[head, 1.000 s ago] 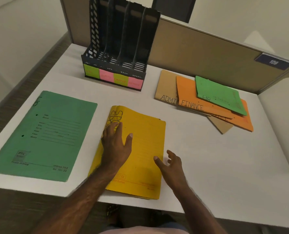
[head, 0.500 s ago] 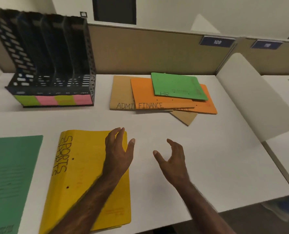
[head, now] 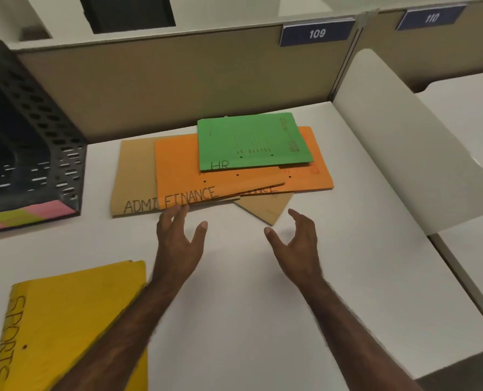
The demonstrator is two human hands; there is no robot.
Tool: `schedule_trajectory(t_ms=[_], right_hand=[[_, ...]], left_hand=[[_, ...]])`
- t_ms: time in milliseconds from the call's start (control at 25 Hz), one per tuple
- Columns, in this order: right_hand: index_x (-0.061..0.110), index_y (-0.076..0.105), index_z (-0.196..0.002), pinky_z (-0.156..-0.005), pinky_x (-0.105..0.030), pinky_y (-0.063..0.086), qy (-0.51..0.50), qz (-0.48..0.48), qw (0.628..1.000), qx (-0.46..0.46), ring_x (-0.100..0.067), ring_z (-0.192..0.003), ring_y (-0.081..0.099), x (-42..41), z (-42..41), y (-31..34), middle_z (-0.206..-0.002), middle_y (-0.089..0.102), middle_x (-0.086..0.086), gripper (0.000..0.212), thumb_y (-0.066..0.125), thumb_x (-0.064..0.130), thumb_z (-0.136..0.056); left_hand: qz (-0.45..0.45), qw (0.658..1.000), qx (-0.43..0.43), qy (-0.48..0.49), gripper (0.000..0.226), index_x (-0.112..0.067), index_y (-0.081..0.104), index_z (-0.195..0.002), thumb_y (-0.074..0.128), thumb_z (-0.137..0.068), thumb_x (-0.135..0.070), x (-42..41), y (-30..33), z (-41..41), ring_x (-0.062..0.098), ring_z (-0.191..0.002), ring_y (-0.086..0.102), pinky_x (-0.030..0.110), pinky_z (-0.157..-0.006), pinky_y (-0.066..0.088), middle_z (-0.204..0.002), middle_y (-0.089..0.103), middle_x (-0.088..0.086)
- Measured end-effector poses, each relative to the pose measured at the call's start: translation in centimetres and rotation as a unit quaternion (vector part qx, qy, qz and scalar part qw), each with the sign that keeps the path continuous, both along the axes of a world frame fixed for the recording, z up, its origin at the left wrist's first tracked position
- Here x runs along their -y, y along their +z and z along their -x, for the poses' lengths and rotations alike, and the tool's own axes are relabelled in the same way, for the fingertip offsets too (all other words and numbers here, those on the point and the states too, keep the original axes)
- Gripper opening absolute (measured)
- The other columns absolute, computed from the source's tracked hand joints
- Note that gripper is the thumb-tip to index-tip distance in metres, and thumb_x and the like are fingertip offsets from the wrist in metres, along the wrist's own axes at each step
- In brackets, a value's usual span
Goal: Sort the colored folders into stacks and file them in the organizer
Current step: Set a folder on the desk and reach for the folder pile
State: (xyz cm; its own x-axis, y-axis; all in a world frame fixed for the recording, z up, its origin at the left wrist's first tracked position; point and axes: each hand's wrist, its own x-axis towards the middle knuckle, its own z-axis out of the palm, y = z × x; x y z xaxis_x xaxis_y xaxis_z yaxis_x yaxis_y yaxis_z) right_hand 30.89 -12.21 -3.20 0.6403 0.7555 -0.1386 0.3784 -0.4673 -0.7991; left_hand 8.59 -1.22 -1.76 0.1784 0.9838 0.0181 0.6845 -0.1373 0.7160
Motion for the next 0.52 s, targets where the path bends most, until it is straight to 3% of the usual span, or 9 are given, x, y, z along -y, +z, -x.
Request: schedule_trajectory(t_ms=[240, 360, 520], right_hand=[[0.017, 0.043, -0.157, -0.117, -0.038, 0.037, -0.014, -0.025, 1.0, 0.008, -0.024, -0.147, 0.04, -5.5, -9.1, -1.6, -0.157, 0.045, -0.006, 0.078, 0.079, 0.043, -0.093], [0.012, 0.043, -0.157, -0.119, -0.045, 0.04, -0.013, -0.042, 0.999, 0.019, -0.027, -0.147, 0.041, -8.5, -12.4, -2.1, -0.157, 0.046, -0.009, 0.08, 0.08, 0.042, -0.093], [0.01, 0.038, -0.159, -0.121, -0.044, 0.037, 0.002, -0.04, 0.999, 0.019, -0.028, -0.148, 0.038, -12.2, -15.6, -2.2, -0.158, 0.044, -0.011, 0.086, 0.08, 0.044, -0.092]], left_hand=[[-0.018, 0.999, -0.038, -0.014, 0.062, -0.002, 0.048, -0.152, 0.069, -0.101, -0.031, -7.5, -0.8, -6.2, 0.032, -0.15, 0.036, 0.044, -0.122, 0.036, -0.159, 0.04, 0.019], [0.0, 0.999, -0.048, -0.002, 0.069, -0.003, 0.04, -0.157, 0.066, -0.102, -0.036, -11.2, -1.4, -8.2, 0.032, -0.153, 0.031, 0.043, -0.126, 0.029, -0.164, 0.035, 0.018], [0.052, 0.997, -0.057, 0.029, 0.082, -0.004, 0.027, -0.163, 0.063, -0.102, -0.044, -14.9, -1.7, -9.9, 0.03, -0.157, 0.027, 0.043, -0.128, 0.026, -0.169, 0.031, 0.017]])
